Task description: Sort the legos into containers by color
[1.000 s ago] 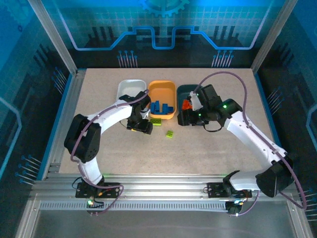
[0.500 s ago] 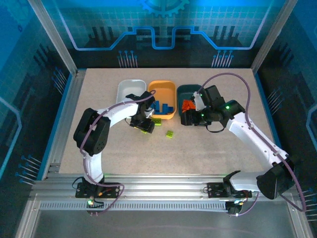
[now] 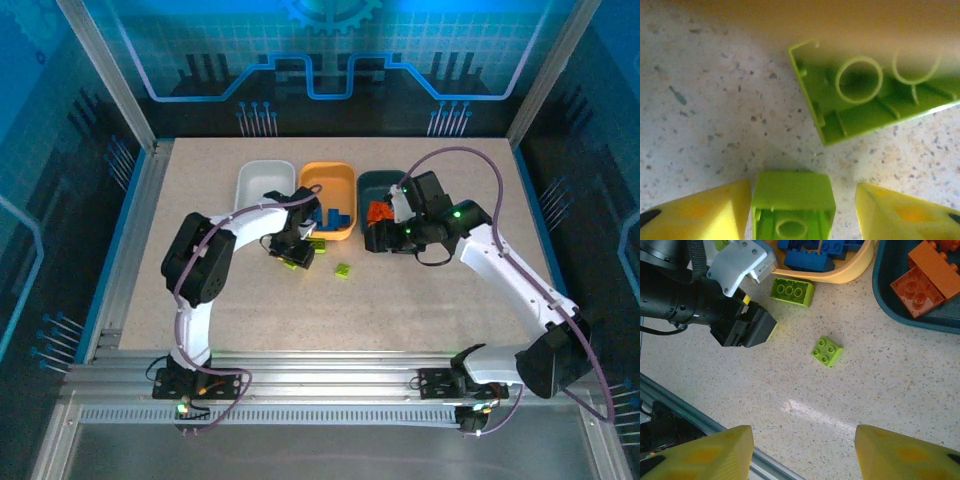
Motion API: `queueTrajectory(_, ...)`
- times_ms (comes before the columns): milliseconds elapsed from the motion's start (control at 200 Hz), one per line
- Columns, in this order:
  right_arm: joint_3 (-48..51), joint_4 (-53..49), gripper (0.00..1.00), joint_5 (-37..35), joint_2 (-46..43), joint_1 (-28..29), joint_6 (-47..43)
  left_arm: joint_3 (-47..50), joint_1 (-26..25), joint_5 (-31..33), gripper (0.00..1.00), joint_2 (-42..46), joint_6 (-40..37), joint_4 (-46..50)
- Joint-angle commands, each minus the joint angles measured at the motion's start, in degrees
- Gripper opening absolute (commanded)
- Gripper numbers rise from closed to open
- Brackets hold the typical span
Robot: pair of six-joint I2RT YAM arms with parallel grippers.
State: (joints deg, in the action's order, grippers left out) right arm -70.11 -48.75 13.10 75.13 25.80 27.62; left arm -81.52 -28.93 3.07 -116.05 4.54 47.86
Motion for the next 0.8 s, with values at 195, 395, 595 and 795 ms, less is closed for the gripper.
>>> queueTrajectory(195, -0.6, 0.8, 0.57, 1.2, 0.7, -0.8, 0.0, 0.3, -0.6, 1.9, 0.42, -0.7, 2.4, 1.4)
queueTrajectory(395, -0.6, 1.7, 0.57, 2.0, 1.5, -1.1, -0.1, -0.6, -0.9, 2.5, 0.32, 1.4, 3.8, 2.8)
queueTrajectory(595, -1.6, 1.9, 0.57, 2.8, 2.9, -1.3, -0.9, -1.4, -0.8, 2.6, 0.26, 6.2, 5.7, 5.7)
queueTrajectory(795, -3.7, -2.8, 0.57, 0.2, 7.2, -1.7, -1.8, -0.2, -0.8, 2.0, 0.26, 13.0, 9.0, 8.0)
